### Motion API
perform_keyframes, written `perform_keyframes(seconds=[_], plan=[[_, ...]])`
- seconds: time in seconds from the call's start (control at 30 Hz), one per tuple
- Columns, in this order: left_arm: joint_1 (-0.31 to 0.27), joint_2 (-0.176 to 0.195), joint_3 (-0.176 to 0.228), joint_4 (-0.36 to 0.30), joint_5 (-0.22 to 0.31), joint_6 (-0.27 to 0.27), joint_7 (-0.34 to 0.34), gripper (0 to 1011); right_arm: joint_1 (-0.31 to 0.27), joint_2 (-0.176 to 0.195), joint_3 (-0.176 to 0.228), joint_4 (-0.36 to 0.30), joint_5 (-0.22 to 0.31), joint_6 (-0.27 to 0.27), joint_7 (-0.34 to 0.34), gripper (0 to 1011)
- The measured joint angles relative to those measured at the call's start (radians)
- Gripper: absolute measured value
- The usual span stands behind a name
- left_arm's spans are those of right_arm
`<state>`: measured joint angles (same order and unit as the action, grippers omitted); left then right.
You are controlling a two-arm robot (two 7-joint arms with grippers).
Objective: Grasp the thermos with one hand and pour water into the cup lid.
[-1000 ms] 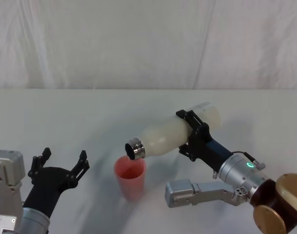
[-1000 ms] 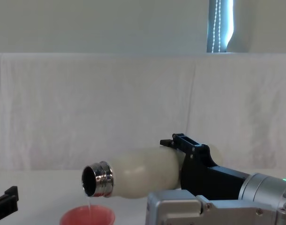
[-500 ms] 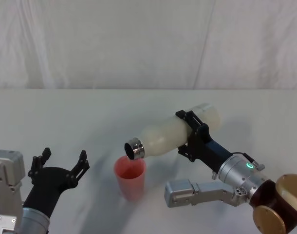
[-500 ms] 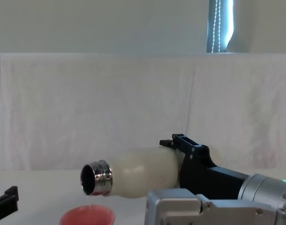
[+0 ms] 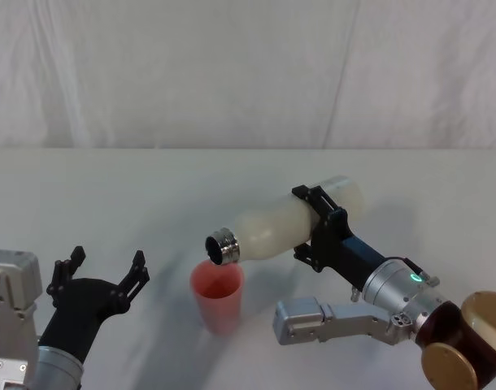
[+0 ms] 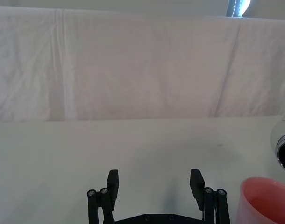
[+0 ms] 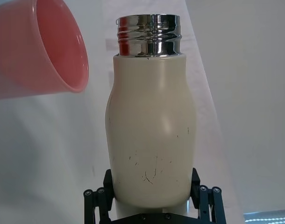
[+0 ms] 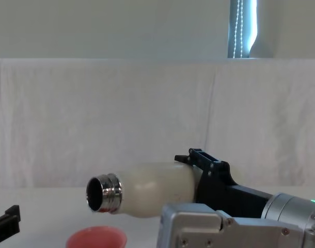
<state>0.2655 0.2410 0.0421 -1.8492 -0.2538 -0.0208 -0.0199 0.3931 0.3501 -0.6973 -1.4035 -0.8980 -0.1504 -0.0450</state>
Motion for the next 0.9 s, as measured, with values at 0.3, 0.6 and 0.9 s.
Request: perform_keyframes(seconds=[0.3,0.6,0.9], plan=[[0.0,0.0,0.0,0.0,0.0,0.0,0.0,1001,-0.01,-0.008,0.018,-0.009,0.047,-0.015,0.02,950],[0.0,0.0,0.0,0.0,0.0,0.0,0.0,1001,-0.029,-0.026,0.072,-0.018,0.169,-0.045,0.063,950],[0.0,0.0,0.0,0.0,0.0,0.0,0.0,1001,-0.054,-0.059,0.158,-0.025,0.365,-0.078,0.142,951]])
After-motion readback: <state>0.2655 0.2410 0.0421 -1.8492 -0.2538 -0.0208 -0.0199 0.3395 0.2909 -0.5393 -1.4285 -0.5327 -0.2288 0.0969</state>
